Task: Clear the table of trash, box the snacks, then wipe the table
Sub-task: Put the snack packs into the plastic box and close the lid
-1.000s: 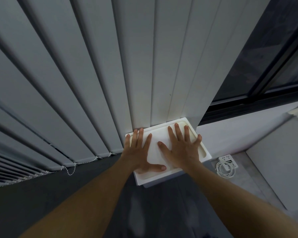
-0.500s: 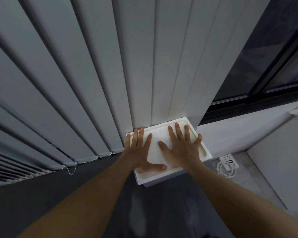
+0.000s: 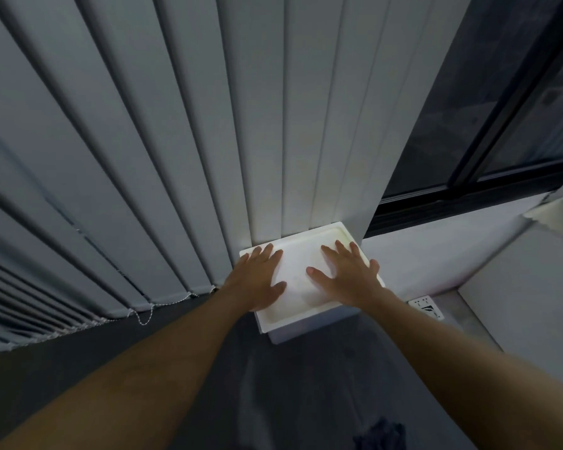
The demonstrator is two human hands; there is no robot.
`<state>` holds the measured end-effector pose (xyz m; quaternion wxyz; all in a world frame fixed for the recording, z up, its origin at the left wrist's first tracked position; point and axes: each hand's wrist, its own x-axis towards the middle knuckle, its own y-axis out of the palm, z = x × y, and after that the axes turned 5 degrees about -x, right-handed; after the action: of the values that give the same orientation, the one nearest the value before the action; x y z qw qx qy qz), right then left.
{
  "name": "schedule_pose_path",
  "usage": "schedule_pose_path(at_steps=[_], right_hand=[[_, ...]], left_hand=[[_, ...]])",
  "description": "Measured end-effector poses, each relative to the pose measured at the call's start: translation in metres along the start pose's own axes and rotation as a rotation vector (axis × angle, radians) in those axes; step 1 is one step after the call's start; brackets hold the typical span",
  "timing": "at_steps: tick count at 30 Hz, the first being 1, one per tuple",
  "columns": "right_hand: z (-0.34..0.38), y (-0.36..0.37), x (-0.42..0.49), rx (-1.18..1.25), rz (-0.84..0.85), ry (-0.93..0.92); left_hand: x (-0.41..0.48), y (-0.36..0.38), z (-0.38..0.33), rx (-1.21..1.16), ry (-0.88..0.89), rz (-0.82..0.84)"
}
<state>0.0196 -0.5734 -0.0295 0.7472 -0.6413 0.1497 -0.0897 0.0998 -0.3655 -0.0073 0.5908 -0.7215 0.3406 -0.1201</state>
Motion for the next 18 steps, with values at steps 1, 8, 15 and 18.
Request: schedule_pose_path(at_steps=[1,8,15,18], right_hand=[[0.001,-0.001,-0.008,0.014,-0.024,0.004],[-0.005,-0.001,-0.060,0.146,-0.103,0.016],[-0.027,0.020,-0.133,0.203,-0.297,-0.045],[-0.043,0.043,-0.165,0.219,-0.195,-0.017]], left_hand=[[-0.006,-0.002,-0.005,-0.005,0.005,-0.022],[-0.058,0.001,-0.037,-0.106,0.118,-0.127],[-0.098,0.057,-0.059,-0.073,0.484,-0.114],[-0.114,0.098,-0.064,-0.120,0.391,0.004]])
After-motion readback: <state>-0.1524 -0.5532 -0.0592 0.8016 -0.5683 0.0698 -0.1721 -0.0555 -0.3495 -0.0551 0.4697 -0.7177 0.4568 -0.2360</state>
